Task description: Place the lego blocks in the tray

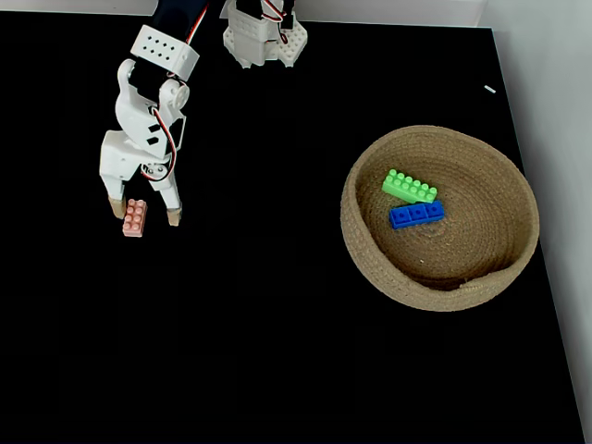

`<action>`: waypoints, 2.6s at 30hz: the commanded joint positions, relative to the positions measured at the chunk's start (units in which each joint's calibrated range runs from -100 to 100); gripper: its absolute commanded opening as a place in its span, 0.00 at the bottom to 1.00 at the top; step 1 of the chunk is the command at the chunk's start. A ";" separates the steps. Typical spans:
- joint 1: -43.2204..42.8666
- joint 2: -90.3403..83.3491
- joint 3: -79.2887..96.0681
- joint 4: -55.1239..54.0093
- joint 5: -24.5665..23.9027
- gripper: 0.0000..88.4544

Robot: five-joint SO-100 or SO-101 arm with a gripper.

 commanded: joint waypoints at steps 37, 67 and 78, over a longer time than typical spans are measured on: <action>-5.45 -15.05 2.59 -6.75 -5.23 0.00; -55.74 -31.30 8.33 -6.75 -14.60 0.36; -41.47 -40.16 16.27 -7.17 -15.92 0.40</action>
